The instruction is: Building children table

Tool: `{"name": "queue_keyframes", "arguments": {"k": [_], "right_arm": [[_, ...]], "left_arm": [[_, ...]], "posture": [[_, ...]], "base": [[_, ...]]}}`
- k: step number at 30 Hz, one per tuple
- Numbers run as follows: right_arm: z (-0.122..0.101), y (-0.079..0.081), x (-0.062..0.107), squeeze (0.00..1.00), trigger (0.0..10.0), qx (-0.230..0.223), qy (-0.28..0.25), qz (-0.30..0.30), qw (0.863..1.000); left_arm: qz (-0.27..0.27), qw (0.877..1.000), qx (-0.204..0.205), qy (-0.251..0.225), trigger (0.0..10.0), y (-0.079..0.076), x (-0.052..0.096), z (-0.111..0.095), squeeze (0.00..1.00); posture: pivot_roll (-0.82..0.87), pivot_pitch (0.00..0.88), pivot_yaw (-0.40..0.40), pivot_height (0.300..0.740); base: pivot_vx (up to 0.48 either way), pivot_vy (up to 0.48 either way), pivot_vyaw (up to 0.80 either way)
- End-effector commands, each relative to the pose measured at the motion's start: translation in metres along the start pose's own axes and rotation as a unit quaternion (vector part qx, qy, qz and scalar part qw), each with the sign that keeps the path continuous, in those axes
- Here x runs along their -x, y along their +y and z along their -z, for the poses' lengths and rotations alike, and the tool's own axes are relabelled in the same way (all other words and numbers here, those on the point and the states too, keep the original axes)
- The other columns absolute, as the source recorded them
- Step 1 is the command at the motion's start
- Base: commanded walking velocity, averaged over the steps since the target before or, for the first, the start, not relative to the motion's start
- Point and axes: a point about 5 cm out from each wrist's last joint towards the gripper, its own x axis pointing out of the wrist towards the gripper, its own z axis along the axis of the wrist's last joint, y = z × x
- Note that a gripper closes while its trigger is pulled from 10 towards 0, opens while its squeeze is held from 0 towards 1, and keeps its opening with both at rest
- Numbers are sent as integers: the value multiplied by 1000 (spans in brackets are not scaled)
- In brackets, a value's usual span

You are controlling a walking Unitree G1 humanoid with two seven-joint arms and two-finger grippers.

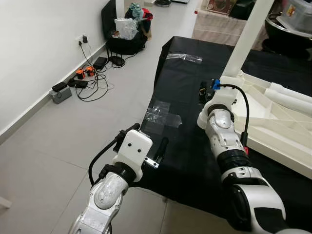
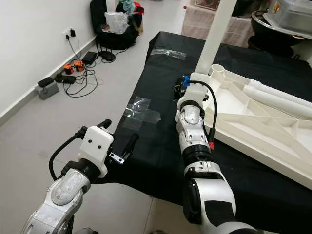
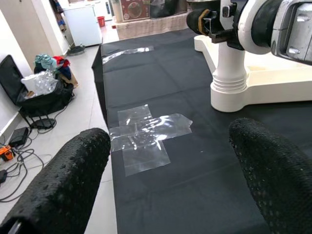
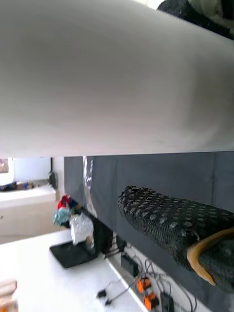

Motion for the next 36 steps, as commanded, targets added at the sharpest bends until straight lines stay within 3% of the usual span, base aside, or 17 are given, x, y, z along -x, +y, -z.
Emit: {"name": "queue_keyframes", "arguments": {"k": [1, 3, 4, 6, 7, 8, 9, 12, 22, 23, 24, 29, 30, 31, 32, 34, 36], "right_arm": [[-7, 10, -1, 0, 10000, -2, -15, -35, 999], [-6, 11, -2, 0, 10000, -21, -4, -68, 997], [-3, 14, -1, 0, 10000, -39, 19, -155, 987], [3, 15, 8, 0, 10000, -68, 59, -341, 936], [3, 15, 8, 0, 10000, -68, 59, -341, 936], [4, 14, 13, 0, 10000, -76, 69, -394, 913], [4, 14, 13, 0, 10000, -76, 69, -394, 913], [2, 12, 25, 0, 10000, -95, 87, -516, 847], [5, 29, 34, 0, 10000, -51, 96, -596, 795], [5, 29, 34, 0, 10000, -51, 96, -596, 795], [4, 33, 32, 0, 0, -54, 91, -589, 801], [5, 36, 26, 0, 0, -62, 84, -551, 828], [5, 32, 20, 0, 0, -68, 81, -515, 850], [5, 32, 20, 0, 0, -68, 81, -515, 850], [6, 24, 13, 0, 0, -74, 79, -454, 884], [6, 24, 13, 0, 0, -74, 79, -454, 884], [10, 15, 6, 0, 0, -72, 80, -358, 927]], "left_arm": [[1, 1000, -2, 6, 10000, -1, 0, 3, 0], [2, 1000, -2, 6, 10000, -1, -1, 3, 0], [2, 1000, -2, 5, 10000, -1, -1, 3, 0], [2, 1000, -3, 1, 10000, -1, -2, 1, 0], [2, 1000, -3, 1, 10000, -1, -2, 1, 0], [2, 1000, -3, 0, 10000, -1, -2, 0, 0], [2, 1000, -3, 0, 10000, -1, -2, 0, 0], [3, 1000, -1, -2, 10000, -1, -2, -1, 0], [5, 1000, 0, -1, 10000, -2, -1, -1, 0], [5, 1000, 0, -1, 10000, -2, -1, -1, 0], [5, 1000, 0, -2, 10000, -2, -1, -1, 0], [5, 1000, 0, -3, 10000, -2, -1, -2, 0], [5, 1000, 1, -3, 10000, -2, -1, -1, 0], [5, 1000, 1, -3, 10000, -2, -1, -1, 0], [5, 1000, 1, -3, 10000, -2, -1, -1, 0], [5, 1000, 1, -3, 10000, -2, -1, -1, 0], [6, 1000, 1, -2, 10000, -3, -1, 0, 0]], "posture": [[79, 77, -102, 740], [79, 77, -102, 740], [81, 77, -102, 740], [85, 79, -104, 740], [85, 79, -104, 740], [85, 79, -104, 740], [85, 79, -104, 740], [88, 82, -108, 740], [94, 81, -108, 740], [94, 81, -108, 740], [93, 80, -107, 740], [95, 82, -108, 740], [93, 80, -108, 740], [93, 80, -108, 740], [91, 79, -107, 740], [91, 79, -107, 740], [88, 77, -107, 740]], "base": [[0, 0, 0], [0, 0, 0], [0, 0, 0], [0, 0, 0], [0, 0, 0], [0, 0, 0], [0, 0, 0], [0, 0, 0], [0, 0, 0], [0, 0, 0], [0, 0, 0], [0, 0, 0], [0, 0, 0], [0, 0, 0], [0, 0, 0], [0, 0, 0], [0, 0, 0]]}}
